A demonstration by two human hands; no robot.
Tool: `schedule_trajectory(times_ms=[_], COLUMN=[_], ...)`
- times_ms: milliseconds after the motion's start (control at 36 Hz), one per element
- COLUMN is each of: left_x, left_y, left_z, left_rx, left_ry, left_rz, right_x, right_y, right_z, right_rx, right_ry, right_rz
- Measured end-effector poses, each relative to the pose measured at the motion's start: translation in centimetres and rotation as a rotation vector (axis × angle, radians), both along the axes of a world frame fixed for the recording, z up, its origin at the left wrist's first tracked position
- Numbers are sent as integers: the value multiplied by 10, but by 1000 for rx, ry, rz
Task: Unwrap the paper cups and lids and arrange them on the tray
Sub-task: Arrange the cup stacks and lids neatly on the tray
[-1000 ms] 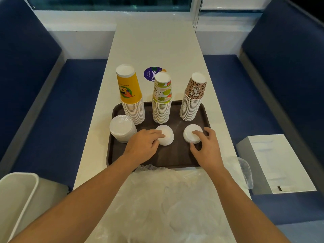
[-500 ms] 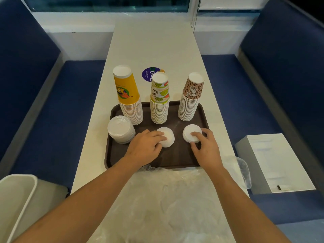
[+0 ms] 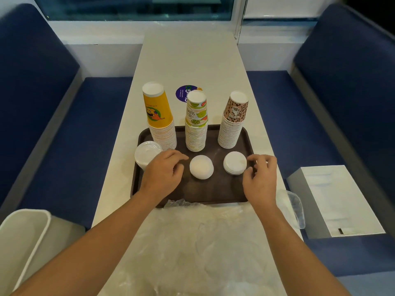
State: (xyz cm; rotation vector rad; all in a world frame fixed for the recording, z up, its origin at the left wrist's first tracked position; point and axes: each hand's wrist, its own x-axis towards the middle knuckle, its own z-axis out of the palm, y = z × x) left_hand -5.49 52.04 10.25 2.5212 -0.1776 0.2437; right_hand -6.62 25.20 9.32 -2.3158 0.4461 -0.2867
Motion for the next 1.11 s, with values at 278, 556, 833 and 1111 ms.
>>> schedule_trajectory(times_ms=[278,556,833,1111], left_x=[-14,-6,15,36], left_y=[32,68,88,91], left_z=[27,21,10,-2], left_rx=[-153,-279,-409,-328], left_ry=[-95,53,326,400], left_rz=[282,507,572,473], right_x=[3,9,47,63], right_y=[65,137,184,203], right_z=[36,50,17,-3], right_rx=[59,28,110,144], right_ry=[-129,97,292,386], right_rz=[163,425,496,504])
